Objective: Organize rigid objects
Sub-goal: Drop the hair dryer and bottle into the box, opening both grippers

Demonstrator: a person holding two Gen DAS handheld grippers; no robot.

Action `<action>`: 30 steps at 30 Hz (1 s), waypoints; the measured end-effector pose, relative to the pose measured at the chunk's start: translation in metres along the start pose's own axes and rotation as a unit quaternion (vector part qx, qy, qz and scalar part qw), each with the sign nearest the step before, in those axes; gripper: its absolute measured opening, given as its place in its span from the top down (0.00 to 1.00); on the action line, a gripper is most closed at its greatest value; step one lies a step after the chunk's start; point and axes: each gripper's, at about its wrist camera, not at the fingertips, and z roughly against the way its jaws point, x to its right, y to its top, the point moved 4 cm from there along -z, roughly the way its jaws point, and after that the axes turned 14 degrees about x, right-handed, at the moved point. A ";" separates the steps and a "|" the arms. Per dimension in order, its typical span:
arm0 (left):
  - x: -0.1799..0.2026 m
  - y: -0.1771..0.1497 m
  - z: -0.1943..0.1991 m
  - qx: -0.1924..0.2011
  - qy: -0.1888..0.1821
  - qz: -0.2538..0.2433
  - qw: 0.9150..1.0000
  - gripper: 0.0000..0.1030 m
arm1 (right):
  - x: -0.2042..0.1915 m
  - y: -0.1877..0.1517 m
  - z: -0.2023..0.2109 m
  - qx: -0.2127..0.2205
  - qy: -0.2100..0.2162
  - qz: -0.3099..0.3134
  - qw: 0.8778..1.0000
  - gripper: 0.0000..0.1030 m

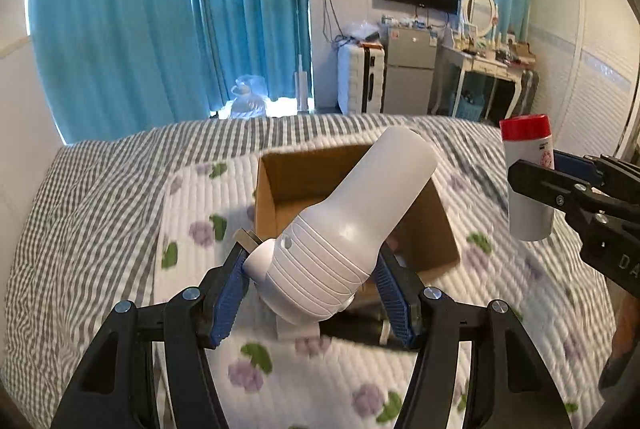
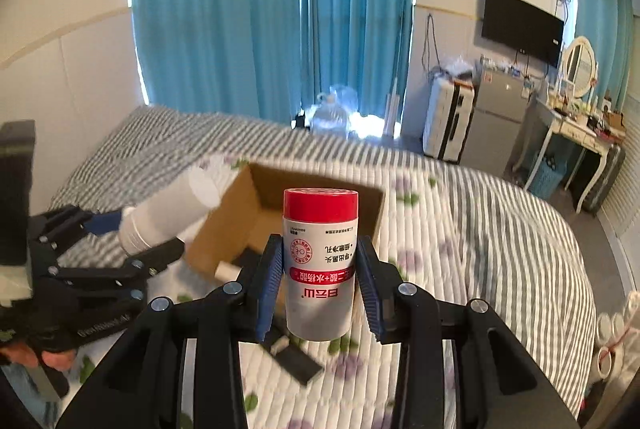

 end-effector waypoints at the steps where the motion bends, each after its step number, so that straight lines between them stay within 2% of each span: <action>1: 0.000 0.004 -0.009 -0.001 0.001 0.002 1.000 0.39 | 0.001 0.005 -0.005 0.002 0.000 0.001 1.000 0.65; 4: 0.003 0.010 -0.040 -0.010 0.005 0.004 1.000 0.39 | 0.005 0.015 -0.030 0.007 -0.004 0.003 1.000 0.65; 7: 0.006 0.002 -0.077 -0.032 0.006 0.010 0.999 0.39 | 0.008 0.013 -0.056 0.003 -0.003 0.000 1.000 0.65; 13: 0.010 -0.026 -0.136 -0.068 0.014 0.022 0.997 0.39 | 0.022 -0.018 -0.110 -0.028 0.003 -0.006 1.000 0.65; 16: 0.012 -0.036 -0.149 -0.074 0.024 0.011 0.997 0.37 | 0.030 -0.033 -0.129 -0.042 0.009 -0.008 0.999 0.65; 21: 0.010 -0.034 -0.154 -0.067 0.026 0.016 0.997 0.21 | 0.041 -0.043 -0.144 -0.052 0.008 -0.013 0.999 0.65; 27: 0.005 -0.021 -0.142 -0.048 0.022 0.013 0.999 0.21 | 0.044 -0.041 -0.161 -0.052 0.003 -0.013 0.999 0.65; 29: 0.002 -0.016 -0.127 -0.032 0.021 0.010 0.999 0.21 | 0.046 -0.041 -0.161 -0.046 0.006 -0.035 0.998 0.54; 30: 0.000 -0.013 -0.119 -0.025 0.017 0.010 0.999 0.21 | 0.051 -0.040 -0.157 -0.040 0.002 -0.054 0.998 0.43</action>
